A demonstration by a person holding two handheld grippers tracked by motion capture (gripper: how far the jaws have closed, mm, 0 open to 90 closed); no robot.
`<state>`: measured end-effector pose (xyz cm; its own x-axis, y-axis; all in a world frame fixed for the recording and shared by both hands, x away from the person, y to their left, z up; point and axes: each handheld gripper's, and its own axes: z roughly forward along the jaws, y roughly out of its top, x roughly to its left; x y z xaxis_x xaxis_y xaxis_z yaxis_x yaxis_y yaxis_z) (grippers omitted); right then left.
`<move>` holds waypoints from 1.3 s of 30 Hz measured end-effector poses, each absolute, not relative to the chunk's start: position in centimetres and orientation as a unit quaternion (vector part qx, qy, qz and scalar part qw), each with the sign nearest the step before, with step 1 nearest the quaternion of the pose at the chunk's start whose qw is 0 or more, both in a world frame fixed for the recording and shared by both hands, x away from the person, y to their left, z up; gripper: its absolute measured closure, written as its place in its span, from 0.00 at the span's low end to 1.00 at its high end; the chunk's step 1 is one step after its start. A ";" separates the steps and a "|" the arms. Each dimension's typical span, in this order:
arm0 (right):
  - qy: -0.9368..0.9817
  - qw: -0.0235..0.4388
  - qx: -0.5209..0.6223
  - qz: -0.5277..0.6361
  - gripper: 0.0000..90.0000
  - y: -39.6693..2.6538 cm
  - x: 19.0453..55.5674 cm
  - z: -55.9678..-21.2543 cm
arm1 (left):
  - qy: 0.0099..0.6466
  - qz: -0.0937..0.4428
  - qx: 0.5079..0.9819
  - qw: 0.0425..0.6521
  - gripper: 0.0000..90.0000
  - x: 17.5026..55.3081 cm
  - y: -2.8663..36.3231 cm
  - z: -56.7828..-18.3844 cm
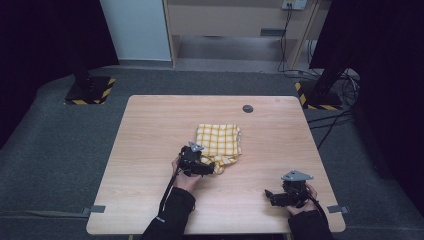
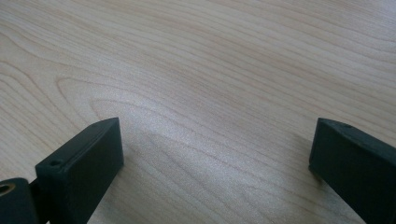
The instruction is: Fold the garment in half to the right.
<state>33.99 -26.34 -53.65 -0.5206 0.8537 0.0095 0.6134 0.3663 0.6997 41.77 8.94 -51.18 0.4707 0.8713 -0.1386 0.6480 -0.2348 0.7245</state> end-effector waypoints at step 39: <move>0.809 0.180 0.452 0.331 0.01 -26.3 34.0 -53.7 | 0.458 0.153 0.779 0.400 0.11 35.3 14.0 -49.2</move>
<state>34.03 -26.29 -53.68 -0.5271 0.8498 0.0070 0.6115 0.3735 0.6975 35.28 13.99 -49.21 0.5340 0.8358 -0.1277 0.5905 -0.2606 0.7638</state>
